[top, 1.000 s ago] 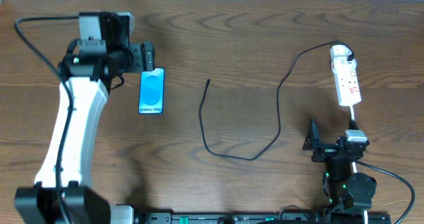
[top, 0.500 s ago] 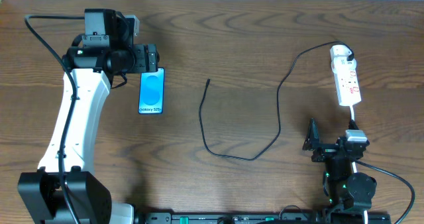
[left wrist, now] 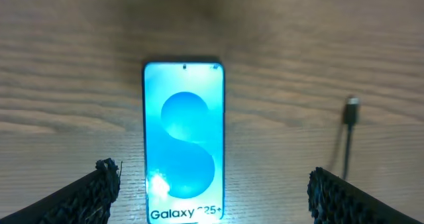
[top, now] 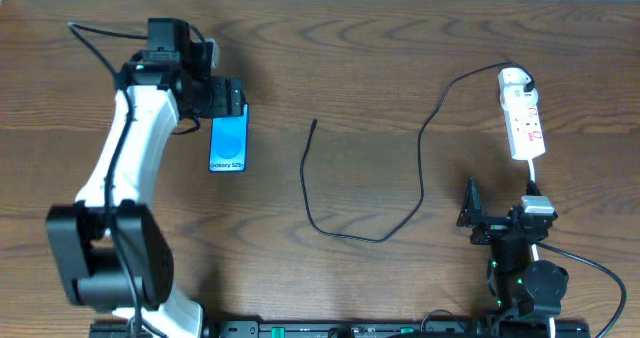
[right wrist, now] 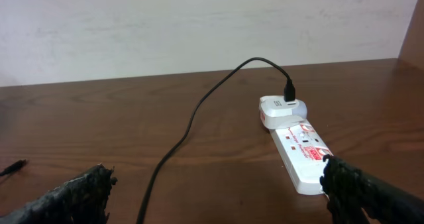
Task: Plug charger to phone and switch on socket
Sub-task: 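Move the left gripper forward over the Galaxy phone, then lower the left gripper and grasp the phone's top edge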
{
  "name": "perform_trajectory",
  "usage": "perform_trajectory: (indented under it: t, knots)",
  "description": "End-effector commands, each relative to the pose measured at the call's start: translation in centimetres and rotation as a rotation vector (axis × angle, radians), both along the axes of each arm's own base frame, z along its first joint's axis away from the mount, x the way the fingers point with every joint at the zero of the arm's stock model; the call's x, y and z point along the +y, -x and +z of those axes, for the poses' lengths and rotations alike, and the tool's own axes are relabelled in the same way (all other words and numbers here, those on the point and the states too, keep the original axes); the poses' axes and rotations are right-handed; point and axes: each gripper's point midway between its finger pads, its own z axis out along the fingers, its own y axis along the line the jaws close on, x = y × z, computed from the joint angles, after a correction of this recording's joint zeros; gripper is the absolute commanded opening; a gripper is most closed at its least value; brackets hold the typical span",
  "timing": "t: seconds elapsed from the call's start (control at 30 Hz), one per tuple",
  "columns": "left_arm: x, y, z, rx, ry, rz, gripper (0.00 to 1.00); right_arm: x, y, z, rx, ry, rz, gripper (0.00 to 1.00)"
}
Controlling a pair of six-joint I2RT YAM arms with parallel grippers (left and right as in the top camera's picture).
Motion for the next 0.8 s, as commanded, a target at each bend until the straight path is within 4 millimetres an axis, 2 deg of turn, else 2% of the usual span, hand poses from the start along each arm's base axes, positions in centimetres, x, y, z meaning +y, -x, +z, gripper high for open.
perform_trajectory:
  t: [0.0,0.13,0.4,0.57,0.77]
  knots:
    - [0.7,-0.2,-1.2,0.04,-0.021,0.045,0.93,0.1,0.0,0.0,-0.001,0.001,0.001,0.99]
    - [1.6,0.2,-3.3,0.103,-0.058,0.096,0.92,0.0,0.0,0.0,-0.001,0.001,0.0,0.99]
    - [1.1,0.8,-7.2,0.211,-0.055,0.11,0.92,0.1,0.0,0.0,-0.001,0.001,0.001,0.99]
    - [0.5,1.1,-8.8,0.248,-0.065,0.094,0.92,0.0,0.0,0.0,-0.001,0.001,0.0,0.99]
    - [1.5,1.3,-9.6,0.262,-0.131,0.105,0.92,0.1,0.0,0.0,-0.001,0.002,0.001,0.99]
